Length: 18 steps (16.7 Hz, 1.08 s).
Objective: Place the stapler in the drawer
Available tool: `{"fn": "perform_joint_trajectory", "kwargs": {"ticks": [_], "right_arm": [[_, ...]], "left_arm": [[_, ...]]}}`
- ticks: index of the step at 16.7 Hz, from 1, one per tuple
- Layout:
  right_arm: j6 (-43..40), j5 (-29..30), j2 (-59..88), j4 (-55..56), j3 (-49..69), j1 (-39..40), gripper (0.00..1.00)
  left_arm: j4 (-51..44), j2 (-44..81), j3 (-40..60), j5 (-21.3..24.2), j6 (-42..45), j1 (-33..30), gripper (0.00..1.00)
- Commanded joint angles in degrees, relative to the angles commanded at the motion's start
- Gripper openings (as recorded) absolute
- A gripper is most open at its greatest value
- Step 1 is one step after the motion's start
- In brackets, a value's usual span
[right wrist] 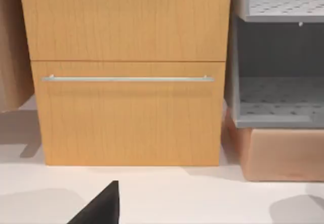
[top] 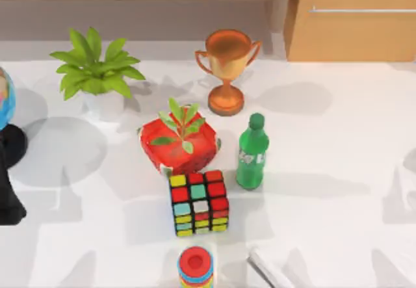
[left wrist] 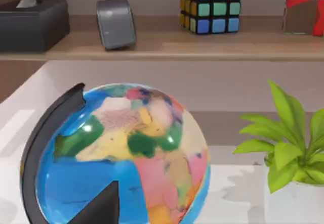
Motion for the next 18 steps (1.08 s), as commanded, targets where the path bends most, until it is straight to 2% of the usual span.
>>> {"fn": "perform_joint_trajectory", "kwargs": {"ticks": [4, 8, 12, 18], "right_arm": [[-1.4, 0.1, 1.7, 1.1, 0.8, 0.1, 1.0], [-9.5, 0.5, 11.5, 7.3, 5.6, 0.8, 1.0], [-23.0, 1.5, 28.3, 17.7, 13.5, 1.9, 1.0], [-47.4, 4.2, 61.7, 37.5, 28.3, 4.3, 1.0]], "left_arm": [[0.0, 0.0, 0.0, 0.0, 0.0, 0.0, 1.0], [0.0, 0.0, 0.0, 0.0, 0.0, 0.0, 1.0], [0.0, 0.0, 0.0, 0.0, 0.0, 0.0, 1.0], [0.0, 0.0, 0.0, 0.0, 0.0, 0.0, 1.0]]}}
